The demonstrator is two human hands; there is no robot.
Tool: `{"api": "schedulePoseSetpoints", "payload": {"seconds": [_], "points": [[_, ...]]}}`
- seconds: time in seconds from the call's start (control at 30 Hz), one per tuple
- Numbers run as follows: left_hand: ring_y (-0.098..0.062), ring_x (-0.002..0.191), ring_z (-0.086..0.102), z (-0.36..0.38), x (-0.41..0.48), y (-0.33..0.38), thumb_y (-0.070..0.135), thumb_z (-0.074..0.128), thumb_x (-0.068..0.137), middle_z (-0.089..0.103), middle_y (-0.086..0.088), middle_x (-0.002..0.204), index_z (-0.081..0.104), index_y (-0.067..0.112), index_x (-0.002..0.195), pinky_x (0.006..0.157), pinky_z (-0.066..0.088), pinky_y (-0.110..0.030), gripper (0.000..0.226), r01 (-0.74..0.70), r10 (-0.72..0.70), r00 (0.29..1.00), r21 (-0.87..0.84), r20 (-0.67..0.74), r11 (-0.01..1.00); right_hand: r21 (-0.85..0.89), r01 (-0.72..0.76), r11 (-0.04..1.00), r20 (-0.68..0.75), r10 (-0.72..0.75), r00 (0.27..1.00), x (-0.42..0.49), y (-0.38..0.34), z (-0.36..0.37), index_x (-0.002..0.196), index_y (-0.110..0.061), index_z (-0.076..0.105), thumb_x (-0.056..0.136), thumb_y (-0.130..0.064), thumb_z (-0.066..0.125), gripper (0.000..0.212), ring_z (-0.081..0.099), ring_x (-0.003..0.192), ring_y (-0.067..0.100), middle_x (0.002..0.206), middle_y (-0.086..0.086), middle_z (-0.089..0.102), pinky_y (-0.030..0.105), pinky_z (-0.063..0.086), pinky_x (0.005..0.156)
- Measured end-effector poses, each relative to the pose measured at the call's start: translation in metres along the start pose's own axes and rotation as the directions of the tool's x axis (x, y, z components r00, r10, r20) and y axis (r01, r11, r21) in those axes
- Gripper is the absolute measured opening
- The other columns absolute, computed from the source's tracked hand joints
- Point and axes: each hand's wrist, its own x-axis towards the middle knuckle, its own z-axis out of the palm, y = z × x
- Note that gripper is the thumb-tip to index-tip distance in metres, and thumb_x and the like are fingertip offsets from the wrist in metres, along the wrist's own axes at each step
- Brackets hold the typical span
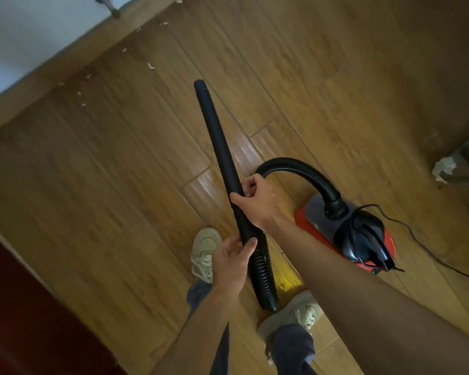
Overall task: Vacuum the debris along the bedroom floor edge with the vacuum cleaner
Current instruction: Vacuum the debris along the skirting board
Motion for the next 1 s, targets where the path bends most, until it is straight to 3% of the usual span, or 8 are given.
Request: {"api": "schedulePoseSetpoints", "payload": {"seconds": [0.17,0.27,0.37,0.57,0.77,0.9,1.0], "points": [[-0.010,0.076,0.070,-0.030,-0.004,0.032,0.018,0.071,0.090,0.073,0.000,0.085,0.068,0.018,0.102,0.069,0.058,-0.024,0.012,-0.026,0.024,0.999,-0.060,-0.035,0.998,-0.068,0.008,0.998,0.031,-0.006,1.000,0.000,-0.042,0.036,0.105,-0.019,0.053,0.083,-0.032,0.075,0.034,0.065,0.078,0.019,0.087,0.000,0.062,0.041,0.059,0.071],[-0.024,0.090,0.073,-0.054,-0.018,0.048,0.016,0.070,0.090,0.075,-0.010,0.094,0.069,0.016,0.106,0.085,0.059,-0.038,0.016,0.024,-0.030,0.998,-0.114,-0.054,0.993,-0.136,0.060,0.989,0.052,-0.054,0.997,-0.010,-0.072,0.053,0.105,-0.017,0.051,0.083,-0.031,0.076,0.036,0.058,0.072,0.014,0.083,-0.003,0.057,0.034,0.054,0.065],[-0.026,0.089,0.073,-0.076,-0.027,0.061,0.014,0.072,0.089,0.076,-0.008,0.092,0.068,0.025,0.095,0.086,0.058,-0.042,0.013,0.034,-0.054,0.993,-0.180,-0.107,0.983,-0.197,0.114,0.974,0.099,-0.096,0.990,-0.021,-0.103,0.065,0.106,-0.015,0.051,0.086,-0.028,0.075,0.034,0.052,0.063,0.006,0.077,-0.006,0.054,0.023,0.043,0.053],[-0.027,0.089,0.073,-0.096,-0.032,0.086,0.014,0.073,0.088,0.077,-0.003,0.086,0.066,0.022,0.102,0.082,0.057,-0.040,0.017,0.003,-0.061,0.985,-0.336,-0.163,0.942,-0.266,0.184,0.946,0.210,-0.130,0.969,-0.022,-0.145,0.093,0.105,-0.022,0.045,0.086,-0.033,0.072,0.035,0.064,0.070,0.015,0.082,-0.002,0.062,0.044,0.059,0.068],[-0.030,0.085,0.074,-0.107,-0.030,0.100,0.016,0.076,0.084,0.078,-0.007,0.082,0.066,0.028,0.101,0.075,0.059,-0.039,0.023,-0.022,-0.090,0.972,-0.464,-0.217,0.886,-0.407,0.237,0.882,0.288,-0.123,0.950,-0.009,-0.166,0.122,0.101,-0.030,0.041,0.087,-0.036,0.070,0.033,0.066,0.068,0.018,0.078,-0.002,0.063,0.045,0.060,0.067],[-0.033,0.081,0.075,-0.106,-0.028,0.108,0.019,0.079,0.080,0.078,-0.010,0.080,0.067,0.030,0.097,0.083,0.059,-0.052,0.023,-0.045,-0.114,0.955,-0.514,-0.273,0.856,-0.426,0.254,0.869,0.342,-0.105,0.934,-0.001,-0.173,0.134,0.098,-0.026,0.041,0.086,-0.030,0.071,0.032,0.069,0.075,0.023,0.086,0.004,0.068,0.048,0.061,0.071],[-0.035,0.079,0.074,-0.096,-0.027,0.113,0.016,0.080,0.079,0.077,-0.009,0.076,0.068,0.029,0.094,0.081,0.059,-0.053,0.023,-0.060,-0.142,0.936,-0.546,-0.321,0.836,-0.418,0.274,0.866,0.382,-0.106,0.918,0.007,-0.171,0.134,0.099,-0.023,0.044,0.087,-0.026,0.071,0.030,0.069,0.078,0.023,0.091,0.006,0.068,0.047,0.061,0.072]]}}
